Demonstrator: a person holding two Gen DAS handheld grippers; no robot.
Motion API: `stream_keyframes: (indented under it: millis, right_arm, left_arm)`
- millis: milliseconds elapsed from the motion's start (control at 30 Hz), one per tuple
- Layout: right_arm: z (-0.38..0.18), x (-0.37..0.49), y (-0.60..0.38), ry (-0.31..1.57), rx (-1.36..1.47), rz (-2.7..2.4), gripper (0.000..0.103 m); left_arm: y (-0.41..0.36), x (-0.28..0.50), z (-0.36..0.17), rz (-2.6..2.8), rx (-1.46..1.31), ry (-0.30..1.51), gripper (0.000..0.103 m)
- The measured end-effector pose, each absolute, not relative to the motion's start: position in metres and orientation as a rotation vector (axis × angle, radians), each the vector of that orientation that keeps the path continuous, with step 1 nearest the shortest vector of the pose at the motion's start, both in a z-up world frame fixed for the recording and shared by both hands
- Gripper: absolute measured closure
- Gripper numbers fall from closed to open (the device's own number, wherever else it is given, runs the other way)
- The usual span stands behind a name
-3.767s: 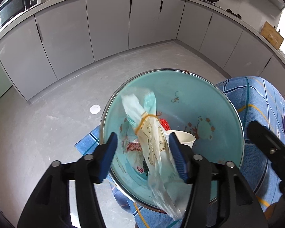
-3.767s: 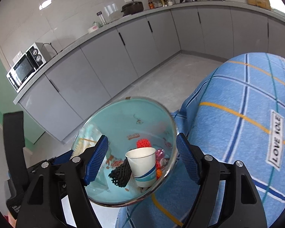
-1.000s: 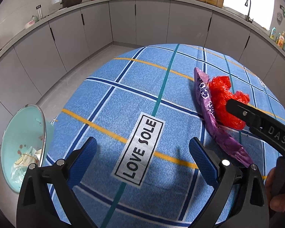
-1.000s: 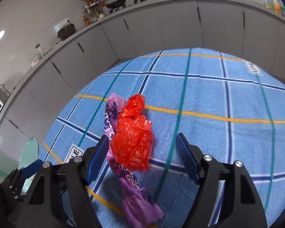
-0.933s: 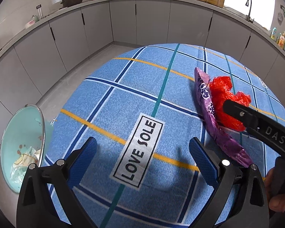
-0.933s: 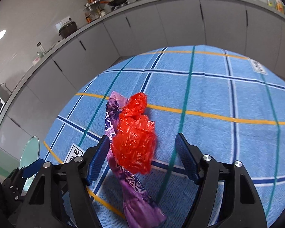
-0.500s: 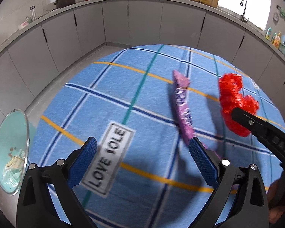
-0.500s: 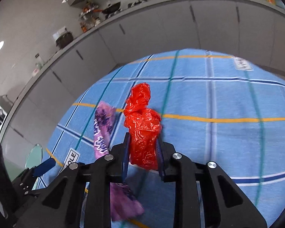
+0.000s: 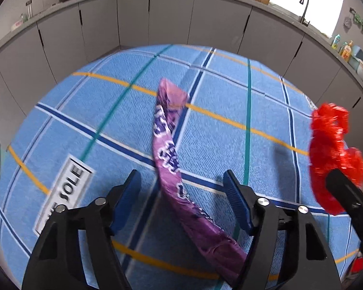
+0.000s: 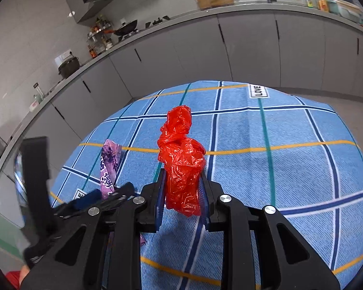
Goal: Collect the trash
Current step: 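Grasp the red plastic bag with the right tool while the left tool grasps the purple wrapper, then carry the wrapper and red bag over the teal bucket and open both tools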
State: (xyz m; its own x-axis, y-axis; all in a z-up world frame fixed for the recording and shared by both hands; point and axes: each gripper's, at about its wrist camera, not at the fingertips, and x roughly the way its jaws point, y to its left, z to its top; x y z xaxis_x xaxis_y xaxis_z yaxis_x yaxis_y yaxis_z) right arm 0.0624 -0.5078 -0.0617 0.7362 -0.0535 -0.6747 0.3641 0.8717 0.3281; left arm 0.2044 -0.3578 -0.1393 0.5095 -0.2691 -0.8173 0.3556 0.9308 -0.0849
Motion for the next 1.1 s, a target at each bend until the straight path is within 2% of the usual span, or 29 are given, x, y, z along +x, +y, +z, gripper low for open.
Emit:
stream_keyframes:
  millis: [67,133,200,267,300,1100]
  right_arm:
    - [-0.060,0.056,-0.508,0.703,0.472,-0.240,0.077]
    - [-0.059,0.054,-0.506,0.695,0.478,-0.242,0.077]
    - [-0.059,0.051,-0.502,0.688,0.486,-0.246,0.077]
    - [-0.060,0.048,-0.499,0.685,0.498,-0.249,0.077]
    - [-0.059,0.047,-0.497,0.683,0.502,-0.252,0.077]
    - [-0.031,0.038,-0.389,0.595,0.394,-0.209,0.077]
  left_arm:
    - [-0.361,0.202,-0.140,-0.375,0.119,0.957,0.042]
    - [-0.362,0.201,-0.141,-0.375,0.129,0.944,0.053]
    - [-0.361,0.203,-0.140,-0.383,0.141,0.931,0.073]
    - [-0.357,0.206,-0.139,-0.398,0.141,0.934,0.086]
    - [-0.354,0.207,-0.139,-0.417,0.130,0.945,0.088]
    - [-0.218,0.161,-0.074,-0.344,0.093,0.727,0.088]
